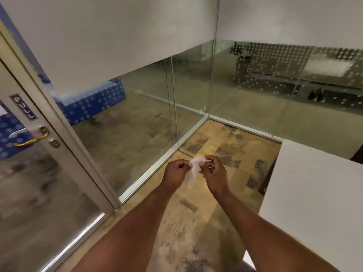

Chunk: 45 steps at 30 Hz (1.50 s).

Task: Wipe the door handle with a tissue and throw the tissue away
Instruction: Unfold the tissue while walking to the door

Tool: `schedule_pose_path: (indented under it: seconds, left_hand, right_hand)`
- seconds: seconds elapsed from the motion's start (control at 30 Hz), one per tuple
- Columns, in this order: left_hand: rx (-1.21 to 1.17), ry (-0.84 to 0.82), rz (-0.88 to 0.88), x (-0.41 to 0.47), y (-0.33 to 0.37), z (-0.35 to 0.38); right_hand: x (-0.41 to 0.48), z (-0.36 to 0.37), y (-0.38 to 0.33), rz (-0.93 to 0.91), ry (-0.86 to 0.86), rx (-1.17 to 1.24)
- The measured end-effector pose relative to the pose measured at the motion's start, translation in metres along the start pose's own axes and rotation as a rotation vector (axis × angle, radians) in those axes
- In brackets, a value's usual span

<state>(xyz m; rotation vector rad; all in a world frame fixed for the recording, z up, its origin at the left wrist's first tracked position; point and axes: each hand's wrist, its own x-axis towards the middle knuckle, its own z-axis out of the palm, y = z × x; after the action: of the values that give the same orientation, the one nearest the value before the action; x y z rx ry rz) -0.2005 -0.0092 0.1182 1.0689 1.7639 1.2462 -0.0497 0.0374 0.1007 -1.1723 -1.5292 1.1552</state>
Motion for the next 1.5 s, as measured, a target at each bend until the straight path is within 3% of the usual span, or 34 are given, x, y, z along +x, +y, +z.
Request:
schedule_pose_path:
  seconds: [0.2,0.57,0.83,1.23,1.5]
  left_hand:
    - [-0.080,0.112,-0.005,0.008,-0.005,-0.089]
    - [-0.219,0.351,0.020,0.018,-0.016,-0.277]
    - [-0.213,0.424,0.042,-0.001,-0.041,-0.386]
    - [-0.398,0.519,-0.040,-0.002,-0.062,-0.478]
    - [-0.280,0.673,-0.055,0.045,-0.076,-0.553]
  right_hand:
    - [0.000,0.088,-0.038,0.009,-0.172,0.037]
    - [-0.006,0.258,-0.118,-0.064,-0.289,0.117]
    - [-0.023,0.373,-0.161,0.079,-0.286,0.388]
    - [-0.010,0.508,-0.173,0.109,-0.408,0.331]
    - [0.040,0.601,-0.183,0.102,-0.541,0.309]
